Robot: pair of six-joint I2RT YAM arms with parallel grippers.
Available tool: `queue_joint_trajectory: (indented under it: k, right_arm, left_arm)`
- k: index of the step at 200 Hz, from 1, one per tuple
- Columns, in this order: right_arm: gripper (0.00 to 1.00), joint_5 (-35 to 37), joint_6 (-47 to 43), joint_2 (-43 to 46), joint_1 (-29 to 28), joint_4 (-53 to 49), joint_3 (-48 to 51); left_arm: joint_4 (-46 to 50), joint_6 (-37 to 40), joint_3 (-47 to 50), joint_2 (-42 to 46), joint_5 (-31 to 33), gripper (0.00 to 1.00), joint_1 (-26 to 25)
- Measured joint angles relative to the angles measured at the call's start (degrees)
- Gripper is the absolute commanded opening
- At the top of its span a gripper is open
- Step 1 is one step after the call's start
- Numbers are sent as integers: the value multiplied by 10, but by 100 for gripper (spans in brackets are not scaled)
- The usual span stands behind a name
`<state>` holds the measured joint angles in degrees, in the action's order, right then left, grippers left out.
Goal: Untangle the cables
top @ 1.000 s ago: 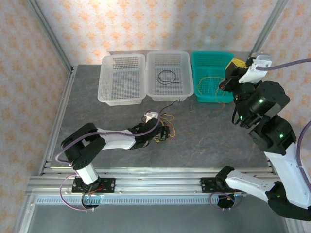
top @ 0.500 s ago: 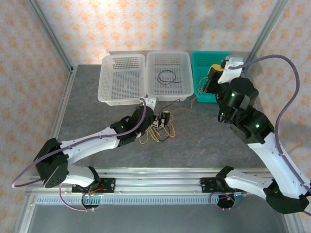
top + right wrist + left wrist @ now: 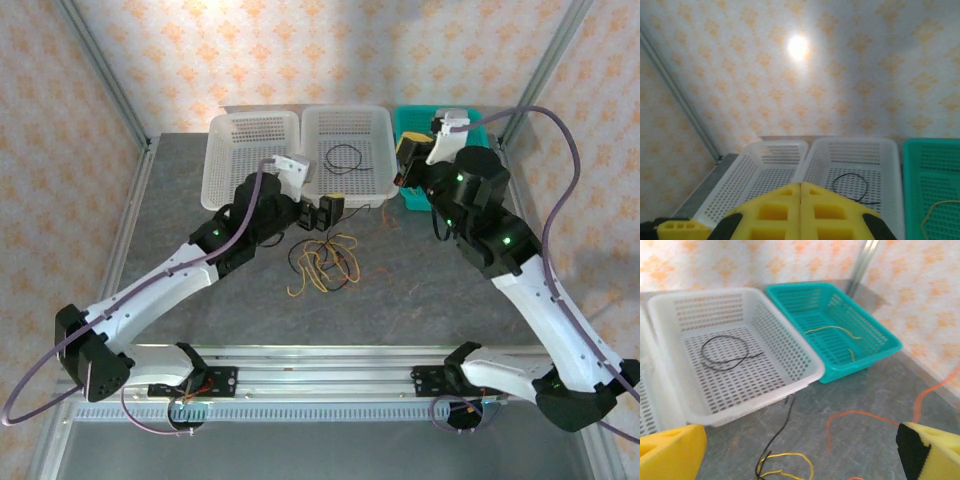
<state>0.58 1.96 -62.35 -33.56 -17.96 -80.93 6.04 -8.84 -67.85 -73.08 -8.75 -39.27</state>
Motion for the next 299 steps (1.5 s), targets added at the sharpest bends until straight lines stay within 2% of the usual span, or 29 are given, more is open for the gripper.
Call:
queue_joint_trajectory:
  k: [82, 120, 153, 166, 192, 235, 292, 299]
  right_arm:
    - [0, -152, 4, -38, 2, 5, -42]
    - [0, -210, 10, -39, 2, 5, -43]
    - [0, -238, 13, -39, 2, 9, -45]
    - [0, -245, 13, -39, 2, 9, -45]
    - [0, -249, 14, -39, 2, 9, -45]
    - [0, -243, 14, -39, 2, 9, -45]
    - [0, -190, 9, -38, 2, 8, -45]
    - [0, -176, 8, -39, 2, 8, -45]
  left_arm:
    - [11, 57, -56, 12, -33, 99, 3]
    - [7, 64, -68, -4, -87, 99, 4]
    - [-1, 63, -68, -38, -150, 93, 4]
    - [-7, 58, -68, -52, -173, 86, 4]
    - [-15, 51, -68, -73, -200, 65, 4]
    - [-38, 41, -57, -79, -229, 40, 4]
    - [-42, 26, -12, -75, -236, 1, 4]
    - [-37, 28, -12, -71, -231, 0, 4]
